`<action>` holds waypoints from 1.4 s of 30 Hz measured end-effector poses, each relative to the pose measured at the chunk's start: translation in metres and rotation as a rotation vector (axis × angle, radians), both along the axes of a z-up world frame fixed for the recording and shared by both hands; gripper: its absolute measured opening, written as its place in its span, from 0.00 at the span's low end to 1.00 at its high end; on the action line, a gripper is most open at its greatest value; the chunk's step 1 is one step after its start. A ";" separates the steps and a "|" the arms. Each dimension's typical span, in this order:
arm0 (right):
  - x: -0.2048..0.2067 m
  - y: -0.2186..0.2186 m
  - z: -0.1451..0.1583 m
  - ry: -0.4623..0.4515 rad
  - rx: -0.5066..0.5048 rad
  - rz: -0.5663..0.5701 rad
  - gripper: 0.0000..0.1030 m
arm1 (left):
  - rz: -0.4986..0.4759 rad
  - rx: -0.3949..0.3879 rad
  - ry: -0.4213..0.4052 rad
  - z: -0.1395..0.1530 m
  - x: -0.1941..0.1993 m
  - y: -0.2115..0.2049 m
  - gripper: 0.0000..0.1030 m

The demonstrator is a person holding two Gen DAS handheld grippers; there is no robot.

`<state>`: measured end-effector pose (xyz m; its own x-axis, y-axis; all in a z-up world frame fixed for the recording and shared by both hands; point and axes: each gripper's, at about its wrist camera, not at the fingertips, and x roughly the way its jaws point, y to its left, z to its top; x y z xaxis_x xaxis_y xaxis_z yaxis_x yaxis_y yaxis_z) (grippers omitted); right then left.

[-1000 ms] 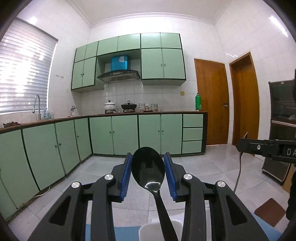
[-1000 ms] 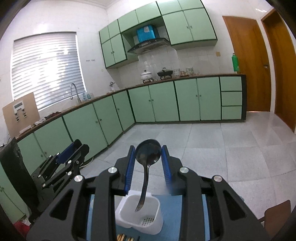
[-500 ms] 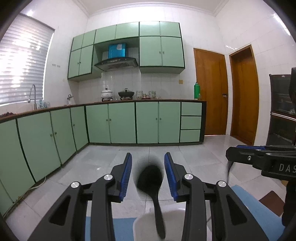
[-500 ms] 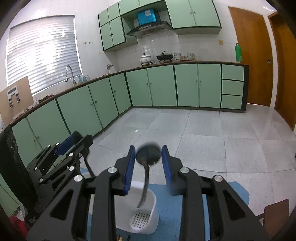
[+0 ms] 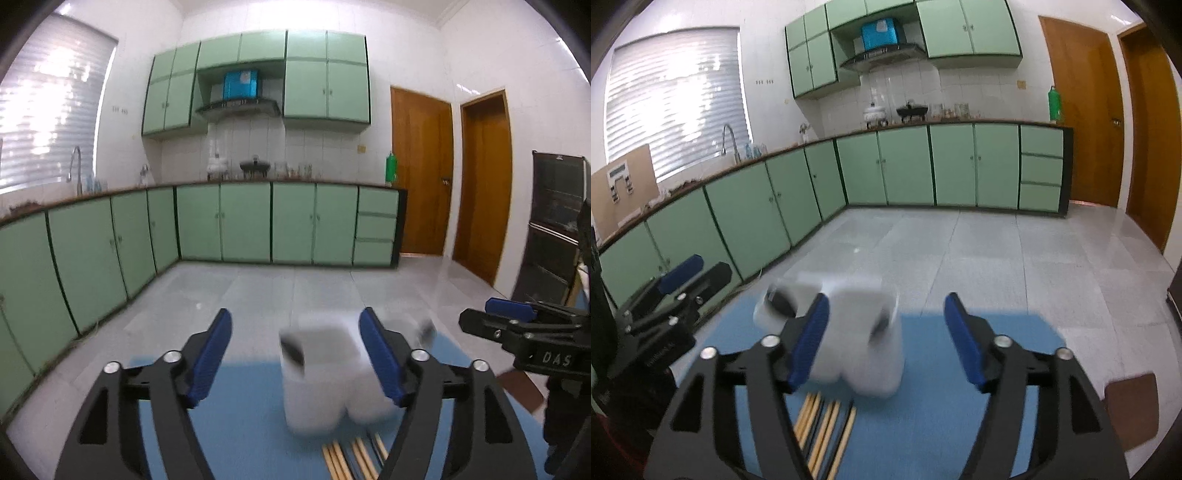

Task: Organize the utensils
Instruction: 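Move the right gripper to a red-patterned chopstick and close on its end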

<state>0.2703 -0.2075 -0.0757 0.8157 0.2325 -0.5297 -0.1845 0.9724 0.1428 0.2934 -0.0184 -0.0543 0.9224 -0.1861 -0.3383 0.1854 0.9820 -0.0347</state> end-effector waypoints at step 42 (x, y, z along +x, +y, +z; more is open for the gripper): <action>-0.178 0.052 -0.116 0.325 -0.058 0.035 0.16 | 0.077 0.128 0.498 -0.124 -0.157 0.014 0.82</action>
<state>0.0921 -0.1559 -0.1915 0.5940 0.2192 -0.7740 -0.1716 0.9745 0.1443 0.1368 -0.0044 -0.1785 0.6535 -0.0522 -0.7551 0.1041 0.9943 0.0213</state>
